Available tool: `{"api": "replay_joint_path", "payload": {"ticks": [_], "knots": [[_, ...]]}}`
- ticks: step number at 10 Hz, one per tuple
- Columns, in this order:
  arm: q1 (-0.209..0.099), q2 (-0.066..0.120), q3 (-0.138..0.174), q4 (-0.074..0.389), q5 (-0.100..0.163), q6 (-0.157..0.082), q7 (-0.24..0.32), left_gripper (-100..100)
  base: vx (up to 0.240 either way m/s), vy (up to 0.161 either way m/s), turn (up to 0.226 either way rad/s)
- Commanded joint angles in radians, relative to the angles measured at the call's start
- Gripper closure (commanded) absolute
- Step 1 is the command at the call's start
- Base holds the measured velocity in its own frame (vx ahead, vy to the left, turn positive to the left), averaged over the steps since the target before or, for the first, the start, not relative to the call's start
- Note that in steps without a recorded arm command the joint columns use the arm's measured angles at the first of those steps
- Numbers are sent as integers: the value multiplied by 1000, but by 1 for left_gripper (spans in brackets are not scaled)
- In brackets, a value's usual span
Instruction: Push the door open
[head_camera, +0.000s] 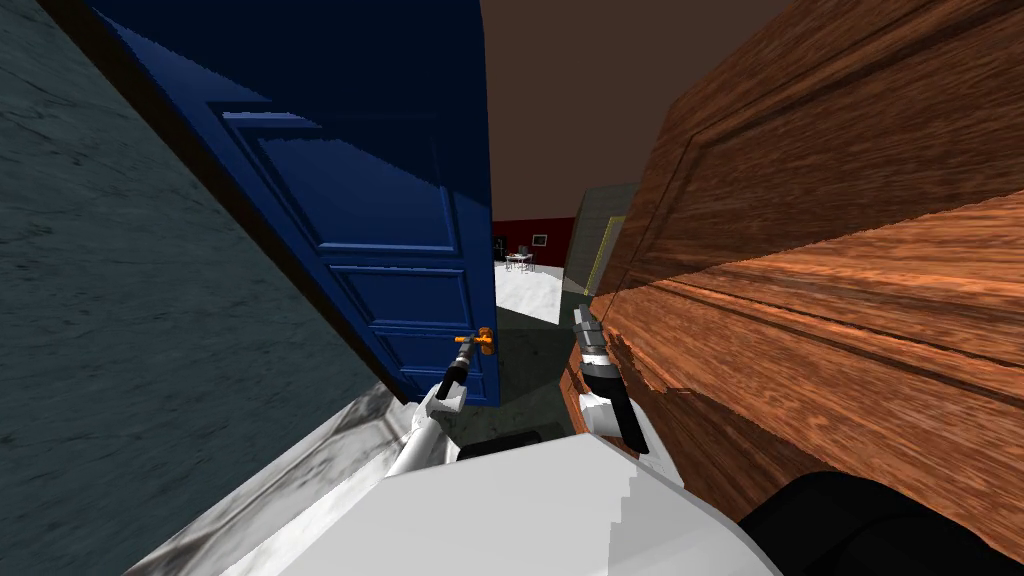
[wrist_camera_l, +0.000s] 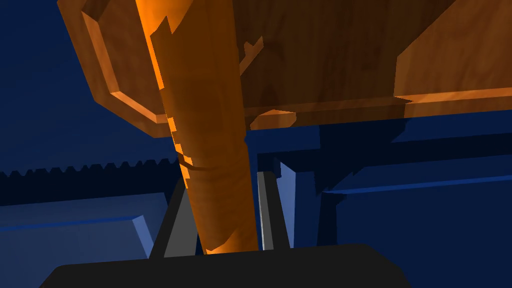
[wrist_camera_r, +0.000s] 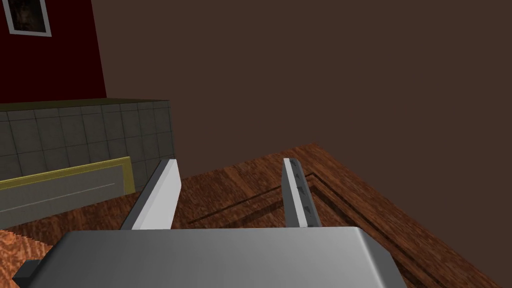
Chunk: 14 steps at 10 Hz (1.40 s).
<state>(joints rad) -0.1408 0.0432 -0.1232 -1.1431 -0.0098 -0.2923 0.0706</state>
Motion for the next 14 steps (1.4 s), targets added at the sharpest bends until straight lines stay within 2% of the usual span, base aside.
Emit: {"api": "replay_joint_path", "payload": {"ticks": [1, 6, 7, 8, 10, 14], "knots": [[-12, 2, 32, 11, 4, -10, -5, 100, 114, -146, 68], [-24, -21, 81, 29, 9, -11, -17, 100, 139, -133, 71], [-20, -18, 78, 34, 9, -10, -16, 100, 60, -46, 34], [-21, -2, 99, 31, 9, -11, -28, 100, 114, -31, 71], [-21, 3, 119, 29, 8, -11, -41, 100, 186, -86, 94], [-21, -13, 159, 26, 6, -11, -67, 100, 185, -70, 82]]}}
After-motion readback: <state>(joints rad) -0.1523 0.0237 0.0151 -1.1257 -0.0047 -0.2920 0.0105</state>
